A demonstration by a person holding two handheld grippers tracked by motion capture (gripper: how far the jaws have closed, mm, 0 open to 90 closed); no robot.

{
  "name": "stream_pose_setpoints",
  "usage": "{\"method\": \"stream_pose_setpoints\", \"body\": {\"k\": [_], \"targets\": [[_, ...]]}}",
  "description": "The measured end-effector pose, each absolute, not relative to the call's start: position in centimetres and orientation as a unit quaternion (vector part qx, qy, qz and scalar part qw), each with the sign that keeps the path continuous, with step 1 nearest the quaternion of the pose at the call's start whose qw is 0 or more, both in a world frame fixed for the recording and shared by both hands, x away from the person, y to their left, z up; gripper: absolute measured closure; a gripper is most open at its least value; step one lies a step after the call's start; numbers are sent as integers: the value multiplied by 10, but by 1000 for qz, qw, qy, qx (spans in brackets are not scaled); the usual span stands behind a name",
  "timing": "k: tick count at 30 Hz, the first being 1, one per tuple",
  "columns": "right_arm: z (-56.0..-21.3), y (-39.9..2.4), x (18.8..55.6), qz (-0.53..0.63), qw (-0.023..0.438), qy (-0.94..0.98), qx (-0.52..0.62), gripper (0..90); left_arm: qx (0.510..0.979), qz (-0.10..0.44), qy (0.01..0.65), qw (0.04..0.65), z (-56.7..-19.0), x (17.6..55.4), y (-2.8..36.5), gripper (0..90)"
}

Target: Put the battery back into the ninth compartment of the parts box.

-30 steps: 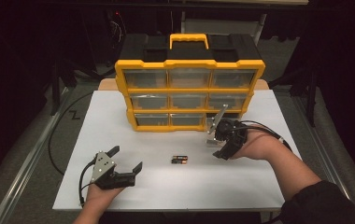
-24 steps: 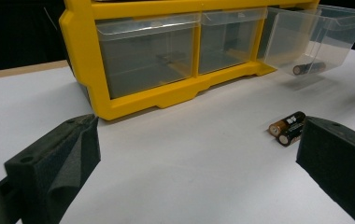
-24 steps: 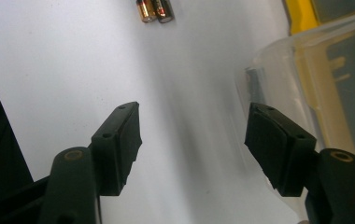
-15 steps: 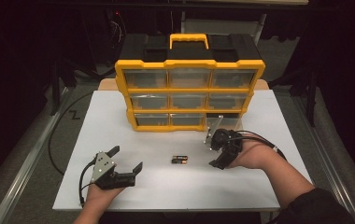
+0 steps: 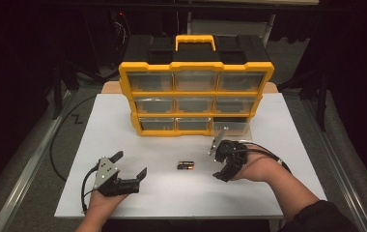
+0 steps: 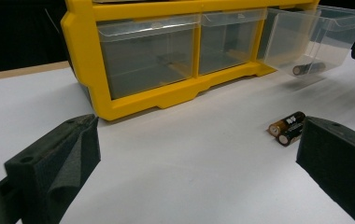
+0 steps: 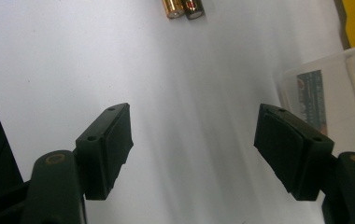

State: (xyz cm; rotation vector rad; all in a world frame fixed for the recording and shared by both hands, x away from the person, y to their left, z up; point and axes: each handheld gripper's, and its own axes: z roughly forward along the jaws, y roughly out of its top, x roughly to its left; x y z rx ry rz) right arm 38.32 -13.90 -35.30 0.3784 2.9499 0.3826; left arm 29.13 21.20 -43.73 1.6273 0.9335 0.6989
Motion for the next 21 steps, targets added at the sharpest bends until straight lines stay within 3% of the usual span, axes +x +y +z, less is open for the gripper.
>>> {"method": "stream_pose_setpoints", "body": {"k": [21], "targets": [[-386,-136,377,144,57,980,129,291,689,296,388,536,-438,292,210,3]]}}
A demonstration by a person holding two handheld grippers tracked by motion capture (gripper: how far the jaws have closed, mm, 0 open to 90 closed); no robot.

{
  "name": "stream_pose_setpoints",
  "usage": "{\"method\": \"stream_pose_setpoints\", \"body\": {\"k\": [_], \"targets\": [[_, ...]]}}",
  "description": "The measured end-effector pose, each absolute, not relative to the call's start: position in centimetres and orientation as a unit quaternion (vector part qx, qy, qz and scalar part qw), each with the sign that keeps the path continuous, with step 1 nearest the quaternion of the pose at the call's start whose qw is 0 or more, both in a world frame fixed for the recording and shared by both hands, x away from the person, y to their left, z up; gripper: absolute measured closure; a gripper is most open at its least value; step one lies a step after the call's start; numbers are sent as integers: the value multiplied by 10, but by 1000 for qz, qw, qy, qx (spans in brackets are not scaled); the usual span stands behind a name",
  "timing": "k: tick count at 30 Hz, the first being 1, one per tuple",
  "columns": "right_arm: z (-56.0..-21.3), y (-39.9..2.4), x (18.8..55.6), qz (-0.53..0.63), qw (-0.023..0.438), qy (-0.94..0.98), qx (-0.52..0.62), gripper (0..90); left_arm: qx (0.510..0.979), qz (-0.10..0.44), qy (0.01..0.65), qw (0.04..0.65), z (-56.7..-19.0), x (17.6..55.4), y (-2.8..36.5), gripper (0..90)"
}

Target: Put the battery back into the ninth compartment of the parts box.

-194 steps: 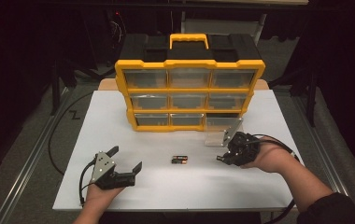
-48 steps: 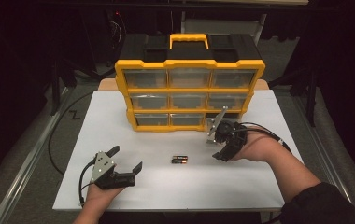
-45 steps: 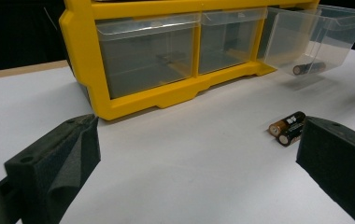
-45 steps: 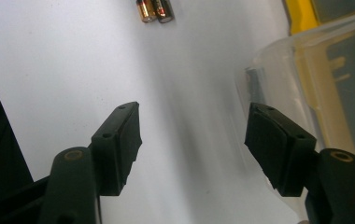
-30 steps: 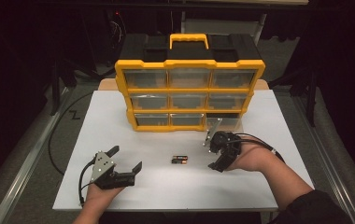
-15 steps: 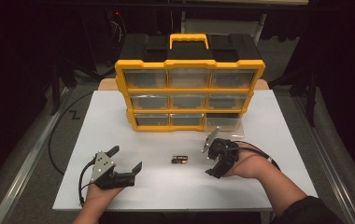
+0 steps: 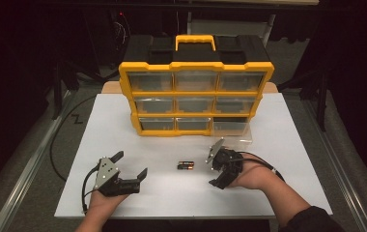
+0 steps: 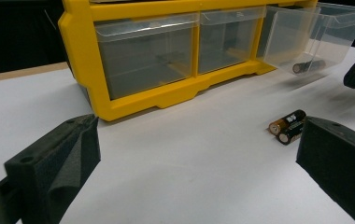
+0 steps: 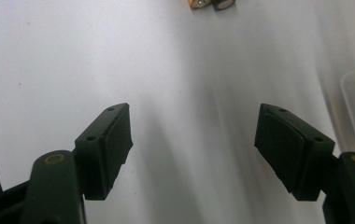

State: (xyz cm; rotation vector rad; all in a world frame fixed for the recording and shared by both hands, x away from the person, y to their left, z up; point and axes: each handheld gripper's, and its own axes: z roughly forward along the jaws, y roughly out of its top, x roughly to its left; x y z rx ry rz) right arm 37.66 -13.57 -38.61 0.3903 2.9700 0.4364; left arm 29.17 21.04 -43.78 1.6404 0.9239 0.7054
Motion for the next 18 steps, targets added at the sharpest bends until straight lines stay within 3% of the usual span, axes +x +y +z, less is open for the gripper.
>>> {"method": "stream_pose_setpoints", "body": {"k": [18], "targets": [[-395,-115,380,163,53,979,114,297,690,295,387,536,-438,292,210,4]]}}
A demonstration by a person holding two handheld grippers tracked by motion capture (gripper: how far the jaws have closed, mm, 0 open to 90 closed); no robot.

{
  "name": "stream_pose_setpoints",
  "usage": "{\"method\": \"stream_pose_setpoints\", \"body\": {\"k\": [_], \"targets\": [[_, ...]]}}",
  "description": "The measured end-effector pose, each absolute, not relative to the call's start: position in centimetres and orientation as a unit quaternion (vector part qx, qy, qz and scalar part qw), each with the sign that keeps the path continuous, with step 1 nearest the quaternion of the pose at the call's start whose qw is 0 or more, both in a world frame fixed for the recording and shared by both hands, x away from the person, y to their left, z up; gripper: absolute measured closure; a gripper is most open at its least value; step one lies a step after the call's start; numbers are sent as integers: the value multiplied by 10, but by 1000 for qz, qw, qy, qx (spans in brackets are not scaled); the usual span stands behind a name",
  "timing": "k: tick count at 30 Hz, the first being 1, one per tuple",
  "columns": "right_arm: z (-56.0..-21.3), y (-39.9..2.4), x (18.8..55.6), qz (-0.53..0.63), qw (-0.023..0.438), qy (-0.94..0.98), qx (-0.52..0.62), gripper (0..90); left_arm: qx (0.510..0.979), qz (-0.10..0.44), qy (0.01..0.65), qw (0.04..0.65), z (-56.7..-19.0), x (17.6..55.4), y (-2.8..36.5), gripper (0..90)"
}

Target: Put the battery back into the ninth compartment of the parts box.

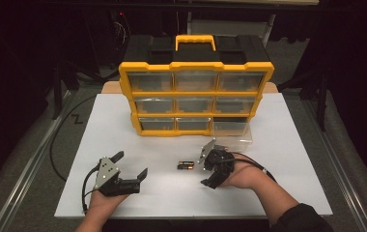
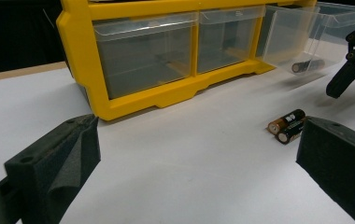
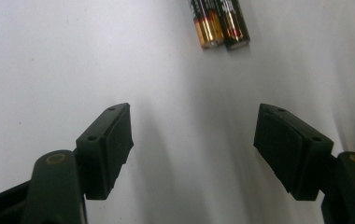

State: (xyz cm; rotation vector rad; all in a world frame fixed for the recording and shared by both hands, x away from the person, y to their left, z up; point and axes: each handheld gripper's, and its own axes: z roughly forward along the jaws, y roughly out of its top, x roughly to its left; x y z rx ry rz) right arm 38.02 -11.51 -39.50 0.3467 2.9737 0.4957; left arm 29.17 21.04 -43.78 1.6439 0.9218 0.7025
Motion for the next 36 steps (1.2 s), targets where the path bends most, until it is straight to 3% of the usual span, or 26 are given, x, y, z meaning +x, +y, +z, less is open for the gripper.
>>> {"method": "stream_pose_setpoints", "body": {"k": [17,36], "targets": [[-391,-96,385,190,51,975,102,349,691,295,386,535,-438,292,210,3],[-386,-80,394,203,48,974,93,481,688,296,385,540,-437,291,211,3]]}}
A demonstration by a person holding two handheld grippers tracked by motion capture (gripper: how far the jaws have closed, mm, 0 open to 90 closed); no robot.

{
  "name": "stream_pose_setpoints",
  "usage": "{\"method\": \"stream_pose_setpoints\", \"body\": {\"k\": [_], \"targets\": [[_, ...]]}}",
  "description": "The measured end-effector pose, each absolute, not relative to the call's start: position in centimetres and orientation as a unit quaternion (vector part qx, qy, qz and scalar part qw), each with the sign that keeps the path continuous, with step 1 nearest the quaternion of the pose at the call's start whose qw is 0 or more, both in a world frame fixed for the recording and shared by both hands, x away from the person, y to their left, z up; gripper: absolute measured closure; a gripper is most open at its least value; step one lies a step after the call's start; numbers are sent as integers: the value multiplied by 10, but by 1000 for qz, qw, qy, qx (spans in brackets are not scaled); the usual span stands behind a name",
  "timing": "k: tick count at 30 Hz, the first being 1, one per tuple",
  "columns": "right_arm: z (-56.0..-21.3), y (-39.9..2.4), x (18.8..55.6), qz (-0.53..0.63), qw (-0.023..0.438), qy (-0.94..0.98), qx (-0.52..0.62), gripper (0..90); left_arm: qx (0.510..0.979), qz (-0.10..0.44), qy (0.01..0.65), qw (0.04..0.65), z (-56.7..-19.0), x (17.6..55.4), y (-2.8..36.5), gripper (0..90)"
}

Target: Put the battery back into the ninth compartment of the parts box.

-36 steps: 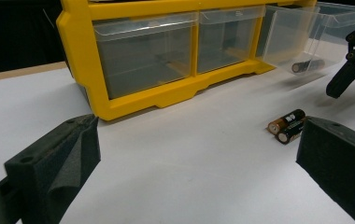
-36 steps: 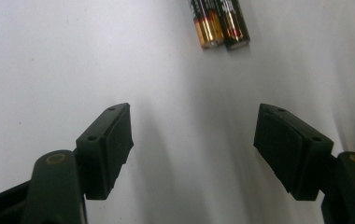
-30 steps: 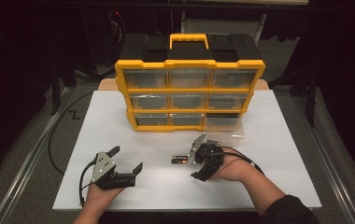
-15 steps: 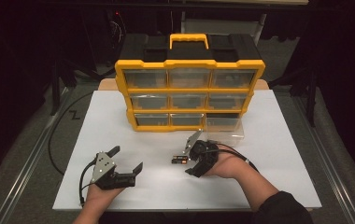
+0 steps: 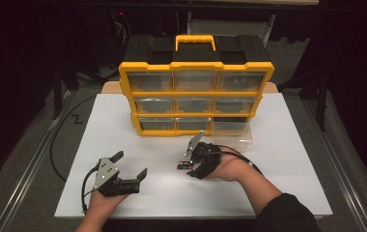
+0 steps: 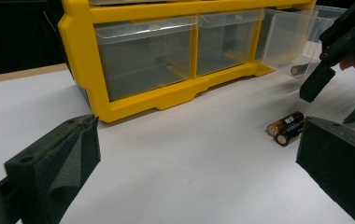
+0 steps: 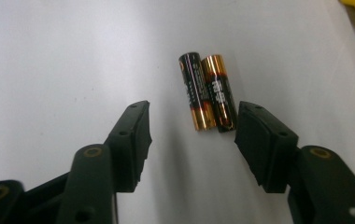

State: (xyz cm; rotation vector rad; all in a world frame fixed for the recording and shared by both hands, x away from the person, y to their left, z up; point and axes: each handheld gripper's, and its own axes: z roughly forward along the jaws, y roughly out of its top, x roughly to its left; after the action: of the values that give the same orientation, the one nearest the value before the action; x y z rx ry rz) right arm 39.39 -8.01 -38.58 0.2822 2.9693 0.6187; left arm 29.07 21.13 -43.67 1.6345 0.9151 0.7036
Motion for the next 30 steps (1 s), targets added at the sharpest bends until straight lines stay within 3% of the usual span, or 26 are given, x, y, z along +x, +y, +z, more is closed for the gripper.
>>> {"method": "stream_pose_setpoints", "body": {"k": [5,30], "targets": [[-386,-76,394,208,56,973,84,577,688,295,385,539,-437,291,212,3],[-395,-67,401,191,52,978,66,696,688,296,383,541,-436,290,212,3]]}}
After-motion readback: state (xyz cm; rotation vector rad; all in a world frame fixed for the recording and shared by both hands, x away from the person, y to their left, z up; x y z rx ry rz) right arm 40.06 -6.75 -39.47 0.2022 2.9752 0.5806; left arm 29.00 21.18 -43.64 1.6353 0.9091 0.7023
